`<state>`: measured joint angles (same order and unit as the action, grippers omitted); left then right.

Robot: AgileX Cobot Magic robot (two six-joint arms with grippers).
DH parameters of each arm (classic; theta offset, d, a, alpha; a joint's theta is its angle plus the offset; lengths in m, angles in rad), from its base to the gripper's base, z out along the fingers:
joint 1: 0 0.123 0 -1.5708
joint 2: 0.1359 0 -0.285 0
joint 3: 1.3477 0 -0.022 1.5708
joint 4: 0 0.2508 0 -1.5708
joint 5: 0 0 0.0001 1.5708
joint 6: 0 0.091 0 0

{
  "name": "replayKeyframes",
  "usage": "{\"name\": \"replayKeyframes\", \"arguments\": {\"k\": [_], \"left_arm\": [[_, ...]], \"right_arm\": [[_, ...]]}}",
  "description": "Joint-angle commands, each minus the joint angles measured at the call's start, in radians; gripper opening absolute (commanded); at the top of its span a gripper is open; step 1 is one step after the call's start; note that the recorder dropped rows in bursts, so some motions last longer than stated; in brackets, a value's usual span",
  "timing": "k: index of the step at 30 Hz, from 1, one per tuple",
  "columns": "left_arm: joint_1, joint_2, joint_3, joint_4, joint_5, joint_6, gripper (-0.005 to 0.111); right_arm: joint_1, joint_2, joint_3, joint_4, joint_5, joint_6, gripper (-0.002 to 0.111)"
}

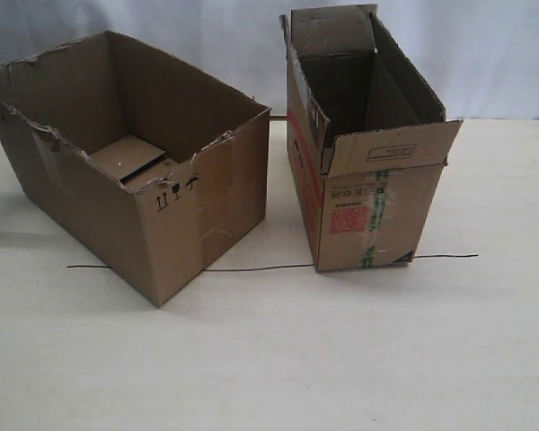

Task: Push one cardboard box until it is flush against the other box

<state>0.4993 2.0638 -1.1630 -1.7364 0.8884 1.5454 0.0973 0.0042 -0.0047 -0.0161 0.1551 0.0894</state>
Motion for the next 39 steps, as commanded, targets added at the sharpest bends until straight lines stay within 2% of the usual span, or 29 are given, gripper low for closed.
{"name": "replayKeyframes", "arguments": {"k": [1, 9, 17, 30, 39], "left_arm": [[-0.022, -0.009, 0.003, -0.008, 0.036, -0.01, 0.0], [-0.114, -0.009, -0.009, -0.008, -0.067, 0.021, 0.0], [-0.117, 0.015, -0.077, -0.008, -0.1, 0.017, 0.0], [-0.117, 0.077, -0.168, -0.008, -0.061, -0.033, 0.0], [-0.117, 0.146, -0.234, -0.008, 0.041, -0.09, 0.0]], "right_arm": [[-0.002, -0.004, 0.005, 0.002, 0.004, 0.002, 0.005], [-0.002, -0.004, 0.005, 0.002, 0.004, 0.002, 0.005], [-0.002, -0.004, 0.005, 0.002, 0.004, -0.001, 0.005], [-0.002, -0.004, 0.005, 0.002, 0.004, -0.001, 0.005], [-0.002, -0.004, 0.005, 0.002, 0.004, 0.002, 0.005]]}}
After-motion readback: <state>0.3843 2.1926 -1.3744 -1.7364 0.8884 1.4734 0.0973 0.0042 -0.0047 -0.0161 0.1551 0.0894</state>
